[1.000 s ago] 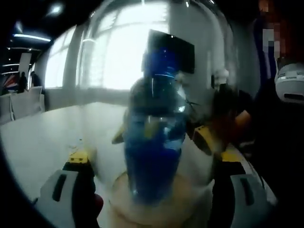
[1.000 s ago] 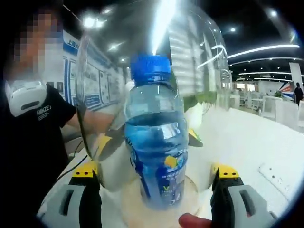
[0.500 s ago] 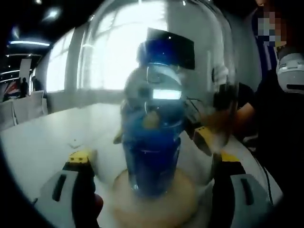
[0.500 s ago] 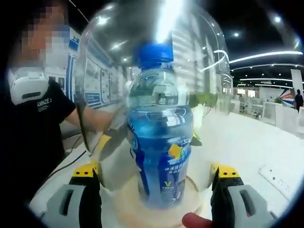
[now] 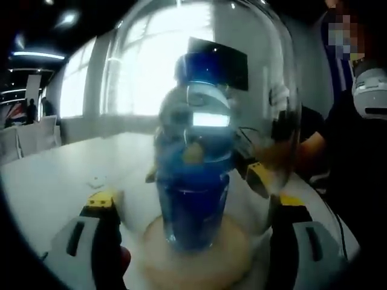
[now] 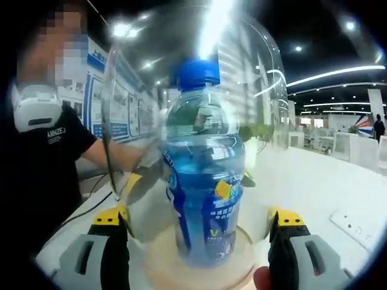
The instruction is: Open the cover put in the Mizone put the cover back on
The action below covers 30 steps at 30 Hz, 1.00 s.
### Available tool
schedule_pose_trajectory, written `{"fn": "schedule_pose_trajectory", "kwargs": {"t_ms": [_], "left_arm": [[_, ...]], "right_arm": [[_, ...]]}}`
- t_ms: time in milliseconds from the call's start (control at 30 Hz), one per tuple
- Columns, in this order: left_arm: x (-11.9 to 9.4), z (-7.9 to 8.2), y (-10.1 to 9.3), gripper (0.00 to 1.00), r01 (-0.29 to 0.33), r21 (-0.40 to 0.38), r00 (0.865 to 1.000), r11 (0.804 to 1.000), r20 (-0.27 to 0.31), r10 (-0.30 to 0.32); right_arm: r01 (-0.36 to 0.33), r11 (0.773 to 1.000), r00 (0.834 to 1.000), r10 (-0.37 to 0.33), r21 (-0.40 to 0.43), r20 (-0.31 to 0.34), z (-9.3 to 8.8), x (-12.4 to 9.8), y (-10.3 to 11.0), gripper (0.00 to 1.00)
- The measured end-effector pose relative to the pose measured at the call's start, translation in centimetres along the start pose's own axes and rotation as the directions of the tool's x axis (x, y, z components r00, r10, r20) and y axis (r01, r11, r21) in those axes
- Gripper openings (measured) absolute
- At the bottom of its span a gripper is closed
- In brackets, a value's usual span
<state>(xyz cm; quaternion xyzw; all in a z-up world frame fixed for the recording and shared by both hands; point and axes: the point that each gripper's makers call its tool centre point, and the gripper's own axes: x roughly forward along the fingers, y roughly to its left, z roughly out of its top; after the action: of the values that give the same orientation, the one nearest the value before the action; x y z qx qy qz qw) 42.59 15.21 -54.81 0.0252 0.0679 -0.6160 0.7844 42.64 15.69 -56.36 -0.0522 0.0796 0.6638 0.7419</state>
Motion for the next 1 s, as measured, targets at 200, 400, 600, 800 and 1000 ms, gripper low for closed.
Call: {"fn": "schedule_pose_trajectory", "kwargs": {"t_ms": [200, 400, 600, 800, 1000], "left_arm": [[-0.3, 0.0, -0.1, 0.86, -0.009, -0.006, 1.000, 1.000, 0.007, 0.009], [-0.6, 0.1, -0.1, 0.86, -0.035, -0.026, 0.999, 0.999, 0.036, 0.036], [-1.0, 0.1, 0.0, 0.84, -0.079, -0.041, 0.996, 0.996, 0.042, 0.080], [-1.6, -0.3, -0.8, 0.79, -0.137, -0.041, 0.990, 0.990, 0.033, 0.138], [-2.5, -0.8, -1.2, 0.74, -0.191, -0.058, 0.981, 0.980, 0.023, 0.193]], "right_arm": [[0.013, 1.000, 1.000, -0.013, 0.011, 0.001, 0.1, -0.4, 0.3, 0.90], [0.057, 0.998, 0.998, -0.057, 0.003, 0.004, 0.2, -1.2, 1.1, 0.90], [0.091, 0.995, 0.995, -0.092, 0.030, 0.026, 0.6, -2.2, 1.6, 0.90], [0.125, 0.991, 0.991, -0.127, 0.040, 0.049, 0.9, -3.1, 2.3, 0.90], [0.171, 0.984, 0.983, -0.174, 0.055, 0.057, 0.8, -3.4, 2.5, 0.90]]}}
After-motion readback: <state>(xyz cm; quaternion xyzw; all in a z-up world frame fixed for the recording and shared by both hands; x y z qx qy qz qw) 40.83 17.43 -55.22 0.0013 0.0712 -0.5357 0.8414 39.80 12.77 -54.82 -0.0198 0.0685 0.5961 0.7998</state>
